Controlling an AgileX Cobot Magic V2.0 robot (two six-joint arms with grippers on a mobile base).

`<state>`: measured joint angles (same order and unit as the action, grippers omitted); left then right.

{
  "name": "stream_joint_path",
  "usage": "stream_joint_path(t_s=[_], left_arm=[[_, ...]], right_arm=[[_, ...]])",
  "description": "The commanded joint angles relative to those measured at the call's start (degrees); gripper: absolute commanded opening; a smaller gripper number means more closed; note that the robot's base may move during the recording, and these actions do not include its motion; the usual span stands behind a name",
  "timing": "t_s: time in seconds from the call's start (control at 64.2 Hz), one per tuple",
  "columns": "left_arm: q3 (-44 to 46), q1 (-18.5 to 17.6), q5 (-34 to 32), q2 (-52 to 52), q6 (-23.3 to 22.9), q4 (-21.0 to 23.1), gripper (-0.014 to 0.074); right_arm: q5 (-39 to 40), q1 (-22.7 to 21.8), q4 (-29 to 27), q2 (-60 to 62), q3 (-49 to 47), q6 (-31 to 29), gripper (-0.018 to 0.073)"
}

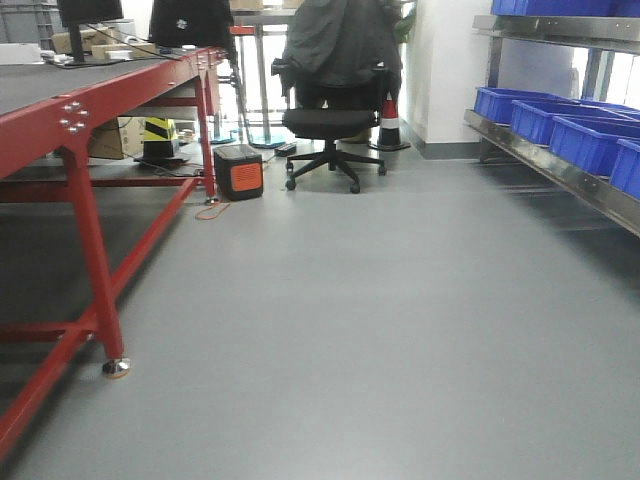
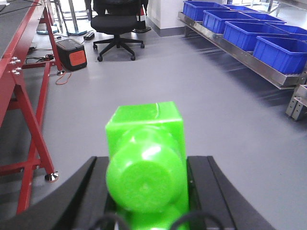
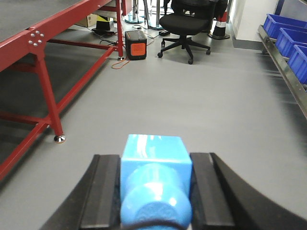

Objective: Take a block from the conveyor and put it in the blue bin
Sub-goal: 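Turn the base away from the conveyor while holding both blocks, then drive the base to the shelf of blue plastic bins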

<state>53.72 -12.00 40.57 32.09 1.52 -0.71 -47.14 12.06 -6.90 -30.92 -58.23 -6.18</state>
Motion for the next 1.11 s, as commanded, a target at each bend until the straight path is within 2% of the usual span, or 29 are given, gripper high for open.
stream_joint_path(t_s=[0.0,1.09], left_arm=[[0.08,-0.35,-1.06,-0.25,-0.29,0.13,-0.0111],[0.08,-0.35,-1.06,-0.25,-0.29,0.13,-0.0111]], right_arm=[[1.39,0.05,0.19,0.19,-0.53,-0.36,-0.0153],[1.39,0.05,0.19,0.19,-0.53,-0.36,-0.0153]])
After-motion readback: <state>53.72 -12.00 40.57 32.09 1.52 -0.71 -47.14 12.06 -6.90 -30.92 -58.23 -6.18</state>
